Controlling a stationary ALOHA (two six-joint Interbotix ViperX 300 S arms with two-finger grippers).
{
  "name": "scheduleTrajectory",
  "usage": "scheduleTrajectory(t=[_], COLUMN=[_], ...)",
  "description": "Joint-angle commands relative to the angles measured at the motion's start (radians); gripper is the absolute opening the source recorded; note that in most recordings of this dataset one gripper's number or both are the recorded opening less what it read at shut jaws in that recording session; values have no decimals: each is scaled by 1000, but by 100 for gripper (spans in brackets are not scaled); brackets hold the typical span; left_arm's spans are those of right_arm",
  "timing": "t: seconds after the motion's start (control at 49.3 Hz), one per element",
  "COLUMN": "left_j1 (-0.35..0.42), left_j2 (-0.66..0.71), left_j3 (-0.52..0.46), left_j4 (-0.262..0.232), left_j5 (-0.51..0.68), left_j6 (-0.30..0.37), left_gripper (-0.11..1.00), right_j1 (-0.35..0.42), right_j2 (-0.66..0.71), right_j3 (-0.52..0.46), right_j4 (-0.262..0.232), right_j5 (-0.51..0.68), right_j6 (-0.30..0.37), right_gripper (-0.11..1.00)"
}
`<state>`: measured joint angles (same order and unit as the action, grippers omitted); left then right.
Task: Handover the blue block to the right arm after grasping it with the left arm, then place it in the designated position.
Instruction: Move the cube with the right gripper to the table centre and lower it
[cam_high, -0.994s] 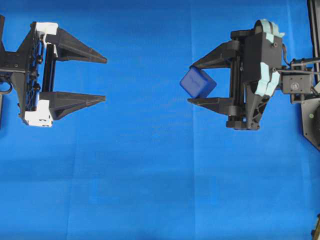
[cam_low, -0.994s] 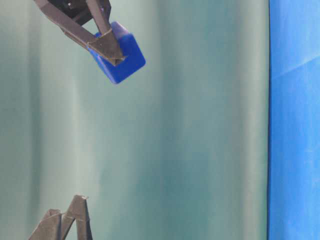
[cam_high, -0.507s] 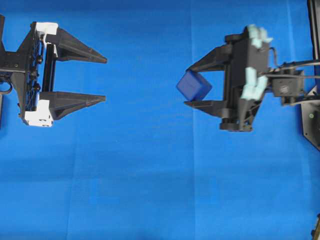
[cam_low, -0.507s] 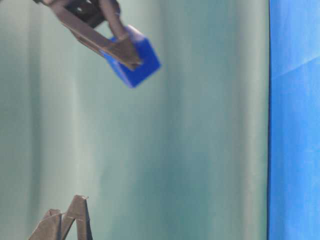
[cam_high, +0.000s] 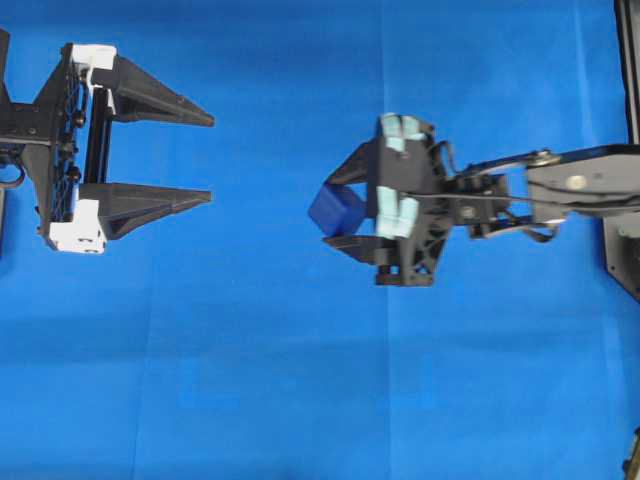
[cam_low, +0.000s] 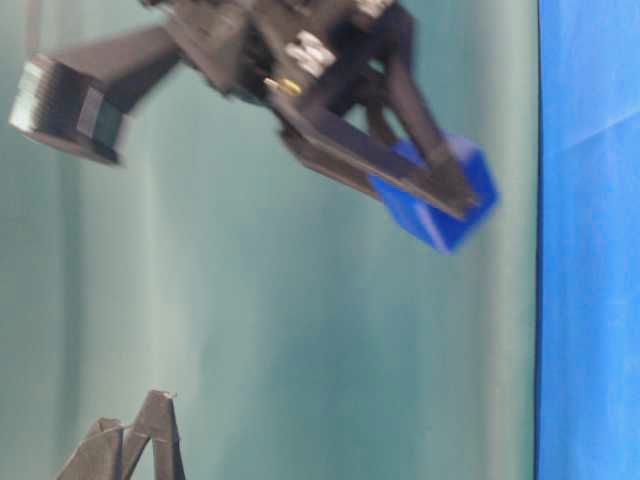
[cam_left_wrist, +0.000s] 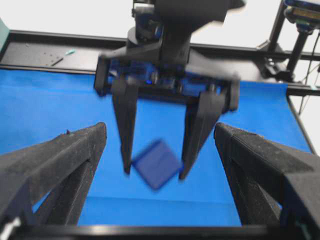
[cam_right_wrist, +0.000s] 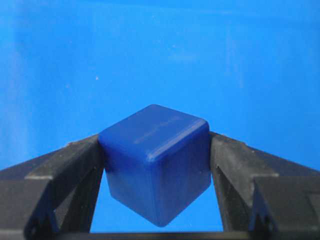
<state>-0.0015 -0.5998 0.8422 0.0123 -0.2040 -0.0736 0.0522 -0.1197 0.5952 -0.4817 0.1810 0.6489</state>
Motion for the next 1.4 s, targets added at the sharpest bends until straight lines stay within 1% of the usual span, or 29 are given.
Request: scheduleTrajectory(t=[0.0,0.203,0.406,0.629,1.014,1.38], left_j1=[2,2,2,2,2,2], left_j2=[-21,-21,-21,-21,-21,-21], left_j3=[-15,-14,-14,-14,-14,-15], left_j4=[2,2,0,0,2,2], left_j5=[-5,-5,-5,-5,-5,-5], left_j6=[0,2,2,2,2,2], left_gripper=[93,93,93,93,93,93], right_j1=[-18,-43,-61,-77,-77,-77], right_j2=[46,184,258,313,345,364], right_j3=[-25,-31,-58,-74,-72,-75], right_j4=[3,3,3,3,5,25], right_j5=[-55,-176,-244,-250,-288,-298], right_j6=[17,26,26,26,28,28], right_gripper=[56,56,56,56,56,57])
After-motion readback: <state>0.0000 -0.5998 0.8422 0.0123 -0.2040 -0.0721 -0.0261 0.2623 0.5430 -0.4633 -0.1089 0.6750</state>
